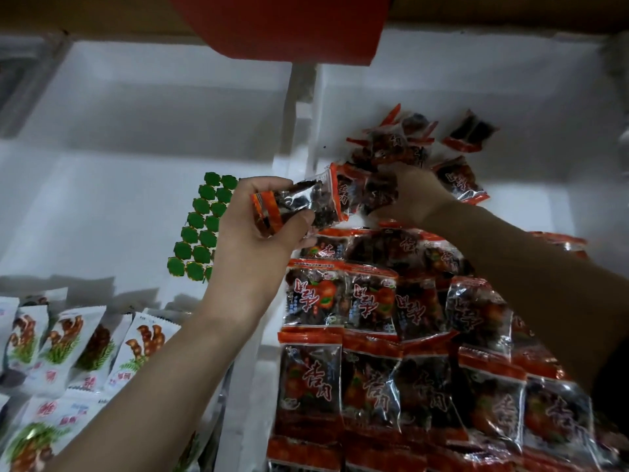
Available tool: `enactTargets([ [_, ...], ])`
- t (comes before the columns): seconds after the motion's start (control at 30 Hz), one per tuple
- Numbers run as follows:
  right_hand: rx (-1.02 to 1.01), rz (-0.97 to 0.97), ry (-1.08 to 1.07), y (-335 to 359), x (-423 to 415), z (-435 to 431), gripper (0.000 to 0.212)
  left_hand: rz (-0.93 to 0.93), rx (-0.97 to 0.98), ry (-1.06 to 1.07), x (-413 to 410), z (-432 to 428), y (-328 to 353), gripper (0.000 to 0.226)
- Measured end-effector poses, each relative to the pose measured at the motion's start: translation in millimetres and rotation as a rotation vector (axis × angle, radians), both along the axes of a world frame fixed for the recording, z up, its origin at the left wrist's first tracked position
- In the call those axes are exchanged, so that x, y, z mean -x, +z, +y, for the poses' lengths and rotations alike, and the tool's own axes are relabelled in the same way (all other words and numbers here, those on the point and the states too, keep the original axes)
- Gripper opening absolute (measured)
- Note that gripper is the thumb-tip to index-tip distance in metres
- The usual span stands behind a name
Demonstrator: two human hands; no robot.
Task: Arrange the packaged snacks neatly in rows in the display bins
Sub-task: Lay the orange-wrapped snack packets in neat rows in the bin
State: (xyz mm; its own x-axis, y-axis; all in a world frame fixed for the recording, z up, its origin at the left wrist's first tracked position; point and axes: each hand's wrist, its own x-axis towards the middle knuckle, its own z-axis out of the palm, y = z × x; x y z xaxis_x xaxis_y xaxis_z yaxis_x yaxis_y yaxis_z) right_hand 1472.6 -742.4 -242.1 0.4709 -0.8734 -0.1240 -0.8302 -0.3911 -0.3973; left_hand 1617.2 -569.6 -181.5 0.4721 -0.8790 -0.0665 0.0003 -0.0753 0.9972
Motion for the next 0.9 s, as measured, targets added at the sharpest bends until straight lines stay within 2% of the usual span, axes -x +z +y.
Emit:
enactTargets([
  [0.07,0.045,-0.034,0.002,2.1,0.8,-2.3,0.057,0.007,0.002,0.002,1.7,-1.0,0.9,0.025],
  [0.17,0.130,-0.171,-0.055,14.8,6.9,1.6,0.054,0.011,0.010,0.001,2.1,-2.3,2.2,0.024],
  [0.3,0.040,-0.329,-0.014,36.2,20.0,10.8,0.052,-0.014,0.017,0.007,0.3,-3.6,3.8,0.023],
  [0.4,-0.100,-0.164,0.181,45.4,29.6,15.9,0.046,-0.022,0.012,0.005,0.4,-3.8,4.4,0.023],
  [0.47,-0.199,-0.093,0.252,47.0,32.2,15.6,0.034,-0.019,0.004,-0.003,1.9,-3.3,4.4,0.023],
  [0.53,-0.283,-0.078,0.224,44.6,28.8,18.0,0.025,-0.014,-0.002,-0.014,4.4,-2.9,4.4,0.023],
  [0.67,-0.248,-0.071,0.196,27.9,14.3,23.5,0.017,-0.030,-0.015,-0.029,8.4,-3.3,3.8,0.022],
  [0.77,-0.388,-0.222,0.077,20.8,10.9,24.3,0.011,-0.026,-0.012,-0.034,10.3,-3.1,4.2,0.022],
  [0.9,-0.586,-0.378,-0.062,18.0,13.0,24.0,0.016,-0.025,-0.011,-0.043,10.8,-3.0,4.2,0.022],
])
